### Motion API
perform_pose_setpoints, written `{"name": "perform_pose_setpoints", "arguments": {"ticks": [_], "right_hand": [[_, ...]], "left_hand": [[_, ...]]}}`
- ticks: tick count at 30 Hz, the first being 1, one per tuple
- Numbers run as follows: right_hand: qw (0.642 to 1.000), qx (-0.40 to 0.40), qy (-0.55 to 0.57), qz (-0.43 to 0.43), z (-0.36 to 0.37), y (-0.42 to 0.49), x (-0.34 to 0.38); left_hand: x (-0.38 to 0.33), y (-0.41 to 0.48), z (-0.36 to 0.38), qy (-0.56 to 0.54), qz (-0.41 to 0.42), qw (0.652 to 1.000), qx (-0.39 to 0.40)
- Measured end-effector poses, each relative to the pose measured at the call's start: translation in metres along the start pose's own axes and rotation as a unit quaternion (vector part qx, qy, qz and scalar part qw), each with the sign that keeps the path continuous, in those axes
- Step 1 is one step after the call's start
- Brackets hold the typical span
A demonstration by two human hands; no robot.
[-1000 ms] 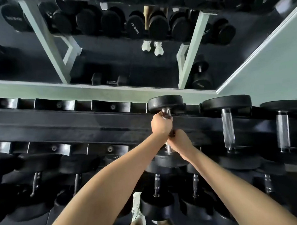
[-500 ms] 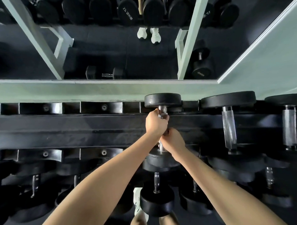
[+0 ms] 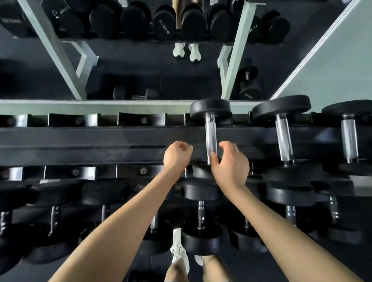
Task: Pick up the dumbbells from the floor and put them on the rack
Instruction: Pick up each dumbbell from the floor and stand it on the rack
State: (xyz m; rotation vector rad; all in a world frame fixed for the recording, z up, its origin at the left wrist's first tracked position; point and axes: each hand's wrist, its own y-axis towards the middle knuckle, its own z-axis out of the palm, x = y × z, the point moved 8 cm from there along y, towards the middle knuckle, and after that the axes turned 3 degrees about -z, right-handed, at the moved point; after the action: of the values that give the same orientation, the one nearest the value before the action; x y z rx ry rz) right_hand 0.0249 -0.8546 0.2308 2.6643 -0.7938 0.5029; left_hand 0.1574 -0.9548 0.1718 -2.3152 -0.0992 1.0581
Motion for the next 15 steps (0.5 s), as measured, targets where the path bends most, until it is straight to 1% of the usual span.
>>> {"name": "perform_pose_setpoints", "arguments": {"ticks": [1,3,5,7,11,13,15], "right_hand": [[0.999,-0.02,-0.01,-0.03,-0.004,-0.011,0.007],[0.996,-0.027,-0.016,-0.079,-0.008,-0.037,0.02],[0.993,-0.017,-0.013,-0.116,-0.01,-0.064,0.031],[0.99,0.012,-0.002,-0.143,-0.008,-0.093,0.042],[0.973,0.112,0.021,-0.199,0.005,-0.166,0.061],[0.959,0.196,0.032,-0.201,0.017,-0.211,0.063],[0.935,0.283,0.025,-0.211,0.034,-0.26,0.061]], "left_hand": [[0.013,-0.007,-0.003,0.002,-0.004,1.0,0.004],[0.04,-0.022,-0.008,-0.002,-0.011,1.0,0.007],[0.068,-0.04,-0.015,-0.008,-0.024,1.0,-0.005],[0.099,-0.062,-0.022,-0.02,-0.043,0.999,-0.018],[0.176,-0.12,-0.031,-0.099,-0.095,0.989,-0.057],[0.22,-0.161,-0.033,-0.153,-0.128,0.976,-0.088],[0.267,-0.203,-0.035,-0.183,-0.151,0.964,-0.122]]}}
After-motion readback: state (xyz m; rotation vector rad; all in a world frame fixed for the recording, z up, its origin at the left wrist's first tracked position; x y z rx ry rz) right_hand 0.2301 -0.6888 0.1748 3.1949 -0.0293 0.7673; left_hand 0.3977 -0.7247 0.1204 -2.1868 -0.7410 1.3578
